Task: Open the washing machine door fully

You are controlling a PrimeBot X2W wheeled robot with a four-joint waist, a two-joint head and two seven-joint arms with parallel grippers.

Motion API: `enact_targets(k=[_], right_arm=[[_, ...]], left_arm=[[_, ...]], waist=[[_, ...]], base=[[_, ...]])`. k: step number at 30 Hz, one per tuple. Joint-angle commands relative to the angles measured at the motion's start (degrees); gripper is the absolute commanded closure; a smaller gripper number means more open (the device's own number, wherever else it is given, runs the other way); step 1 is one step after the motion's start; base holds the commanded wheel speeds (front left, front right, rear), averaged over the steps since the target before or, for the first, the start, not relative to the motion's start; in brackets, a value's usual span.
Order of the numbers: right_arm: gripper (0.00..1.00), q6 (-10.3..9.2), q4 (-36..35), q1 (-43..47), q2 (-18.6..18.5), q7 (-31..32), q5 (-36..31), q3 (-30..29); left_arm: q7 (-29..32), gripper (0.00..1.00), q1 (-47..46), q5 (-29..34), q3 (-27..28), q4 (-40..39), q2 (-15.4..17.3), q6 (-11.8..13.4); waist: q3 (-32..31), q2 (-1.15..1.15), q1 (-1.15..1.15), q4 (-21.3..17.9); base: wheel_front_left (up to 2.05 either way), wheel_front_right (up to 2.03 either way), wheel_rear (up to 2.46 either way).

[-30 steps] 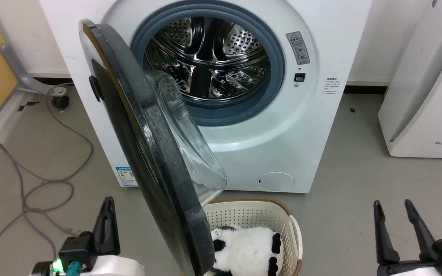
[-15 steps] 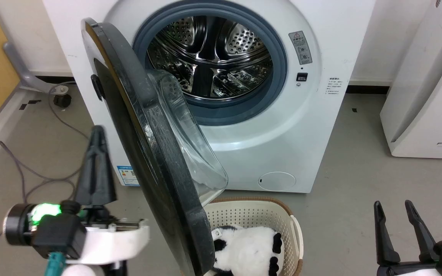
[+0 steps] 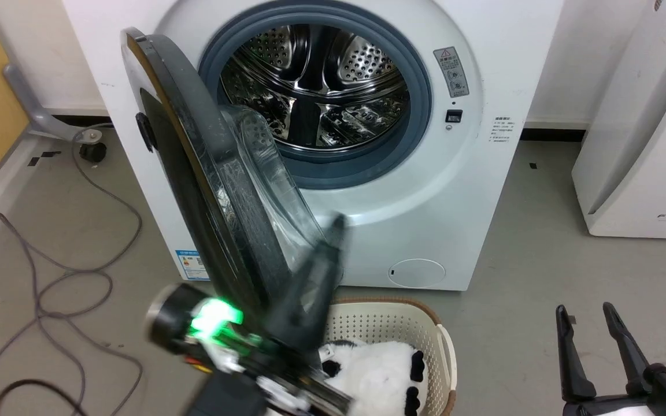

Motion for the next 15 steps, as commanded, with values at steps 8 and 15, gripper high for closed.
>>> enact_targets(k=[8, 15], right_arm=[[0.0, 0.05, -0.3, 1.0, 0.3, -0.2, -0.9, -0.1], [0.0, 0.05, -0.3, 1.2, 0.3, -0.2, -1.2, -0.3]], left_arm=[[-0.3, 1.0, 0.5, 0.8, -8.0, 2.8, 0.3, -2.1], [-0.3, 1.0, 3.1, 0.6, -12.7, 6.2, 1.4, -3.1]], waist=[[0.2, 0.0, 0.0, 0.6], [0.6, 0.0, 0.0, 1.3]], base=[[0.0, 0.0, 0.0], [0.0, 0.0, 0.0]])
